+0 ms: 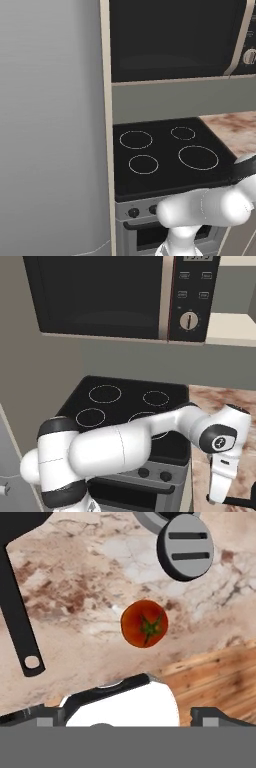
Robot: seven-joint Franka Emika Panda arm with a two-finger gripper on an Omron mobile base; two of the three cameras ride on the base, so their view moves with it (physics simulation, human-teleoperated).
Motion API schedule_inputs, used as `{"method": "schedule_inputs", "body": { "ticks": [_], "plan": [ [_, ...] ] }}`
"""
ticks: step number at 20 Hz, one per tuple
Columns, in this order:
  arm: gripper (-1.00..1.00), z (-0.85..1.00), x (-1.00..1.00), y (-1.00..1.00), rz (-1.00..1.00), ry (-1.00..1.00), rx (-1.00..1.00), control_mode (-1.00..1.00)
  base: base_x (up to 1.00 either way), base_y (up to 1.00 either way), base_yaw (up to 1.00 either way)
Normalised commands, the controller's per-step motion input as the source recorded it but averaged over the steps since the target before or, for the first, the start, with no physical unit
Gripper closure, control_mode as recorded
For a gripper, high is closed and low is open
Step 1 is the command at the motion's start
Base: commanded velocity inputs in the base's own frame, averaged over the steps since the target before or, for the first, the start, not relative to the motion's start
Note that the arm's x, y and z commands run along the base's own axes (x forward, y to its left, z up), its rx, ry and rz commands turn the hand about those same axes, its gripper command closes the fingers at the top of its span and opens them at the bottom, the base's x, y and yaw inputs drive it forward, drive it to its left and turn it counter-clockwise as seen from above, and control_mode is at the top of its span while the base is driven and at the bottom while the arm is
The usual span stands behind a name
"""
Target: Place the pan on the front left burner on the stove. Then place the tomato and the onion in the pan and turn on the front left burner.
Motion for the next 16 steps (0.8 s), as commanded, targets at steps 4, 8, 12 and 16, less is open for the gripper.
{"method": "schedule_inputs", "body": {
  "ticks": [4, 8, 12, 16],
  "plan": [
    [-1.0, -0.12, 0.0, -0.09, 0.0, 0.0, 0.02, -1.0, 0.0, 0.0, 0.0],
    [-1.0, -0.16, 0.05, -0.01, 0.0, -0.01, 0.01, -1.0, 0.0, 0.0, 0.0],
    [-1.0, -0.17, 0.15, 0.0, 0.0, -0.01, 0.0, -1.0, 0.0, 0.0, 0.0],
    [-1.0, -0.15, 0.14, 0.0, 0.0, 0.0, 0.0, -1.0, 0.0, 0.0, 0.0]
  ]
}}
